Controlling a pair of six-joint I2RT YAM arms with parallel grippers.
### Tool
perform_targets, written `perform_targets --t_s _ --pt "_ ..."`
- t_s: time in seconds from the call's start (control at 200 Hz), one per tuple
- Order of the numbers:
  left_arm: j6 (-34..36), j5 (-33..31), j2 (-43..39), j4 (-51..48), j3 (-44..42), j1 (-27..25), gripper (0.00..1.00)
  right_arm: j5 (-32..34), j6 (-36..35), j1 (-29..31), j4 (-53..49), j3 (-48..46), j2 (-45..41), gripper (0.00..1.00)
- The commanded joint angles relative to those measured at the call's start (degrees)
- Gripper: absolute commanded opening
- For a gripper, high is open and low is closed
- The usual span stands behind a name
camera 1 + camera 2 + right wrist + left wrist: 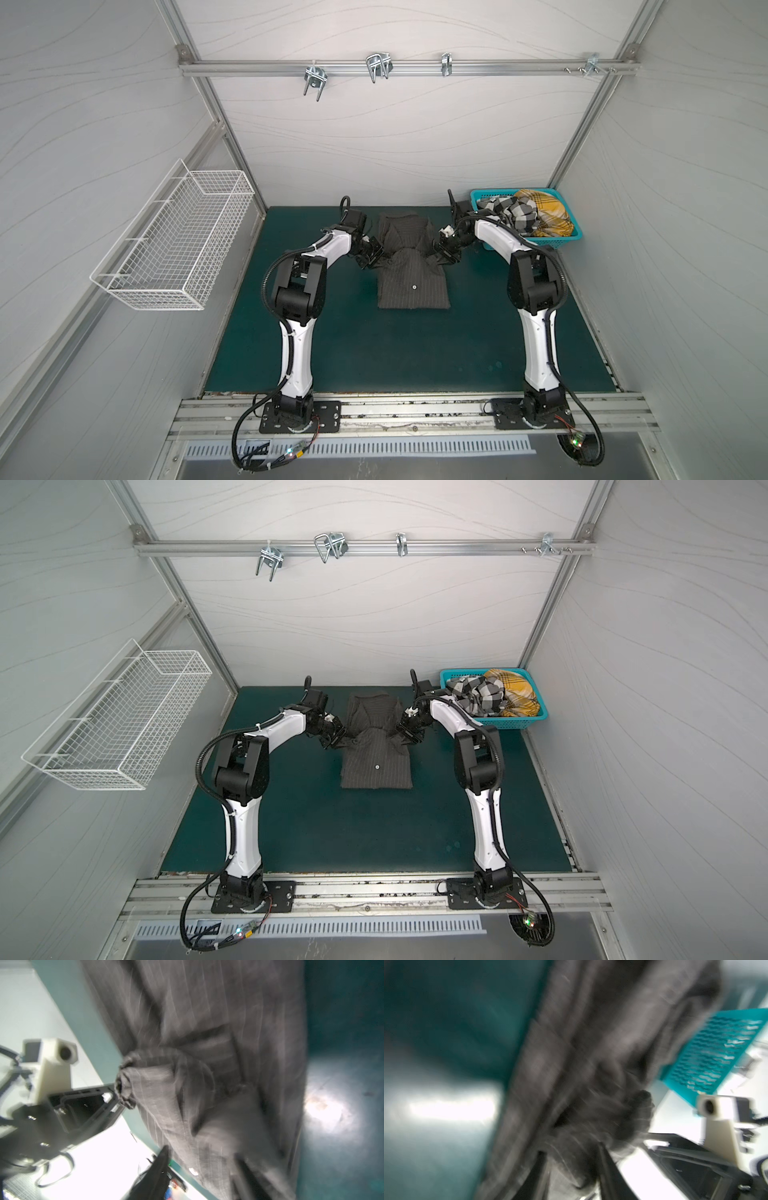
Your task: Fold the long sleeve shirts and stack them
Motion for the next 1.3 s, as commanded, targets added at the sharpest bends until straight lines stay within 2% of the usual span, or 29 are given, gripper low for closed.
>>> perform_targets --t_s 0.0,0.105,0.185,0.255,0.295,0.435,0.65,0.845,0.955,1.11,1.205,1.296 --pt "2.74 -4.55 -2.64 -5.33 5.87 0.99 0.47 1.5 -2.89 -1.26 -5.07 3.72 -3.46 0.69" --pt "4.22 -9.92 -8.04 -9.4 5.92 0.51 0.48 6.92 -6.03 -0.43 -8.78 2.27 -8.58 0.75" --pt "3.74 -13.54 -12.99 -10.29 2.05 -1.47 0.47 11.19 -6.67 0.7 -8.14 -3.85 -14.28 0.76" --pt "2.72 -15.43 -16.29 -9.35 -2.24 -4.38 0.47 12.31 -6.26 1.88 -5.02 -10.6 -18.1 0.7" --pt "2.1 -15.2 -17.12 -7.52 -4.7 -6.06 0.45 12.1 -5.75 2.8 -3.11 -13.94 -19.09 0.64" --pt "1.4 -11.2 -12.98 -6.0 -7.15 -9.19 0.28 12.38 -7.25 6.27 -0.47 -17.45 -15.96 0.43" --pt "0.58 -8.86 -7.87 -4.25 -10.69 -9.29 0.19 11.51 -9.31 9.24 2.81 -16.66 -9.38 0.37" --pt "0.0 -8.22 -9.3 -1.89 -19.46 -9.23 0.16 11.39 -7.54 12.24 5.25 -25.73 -11.18 0.33" --pt "0.3 -7.92 -14.02 -0.52 -26.18 -10.02 0.16 10.94 -3.83 15.34 7.54 -35.39 -17.19 0.3" --pt "0.58 -7.4 -24.88 0.08 -37.14 -12.9 0.18 10.63 1.38 21.52 9.7 -47.28 -29.59 0.32" --pt "1.0 -6.99 -31.91 -1.09 -41.02 -13.68 0.28 12.41 2.78 22.8 7.66 -49.76 -36.2 0.41" --pt "4.51 -10.43 -36.84 -5.0 -37.94 -12.32 0.42 14.8 1.99 20.04 5.98 -50.01 -40.27 0.53"
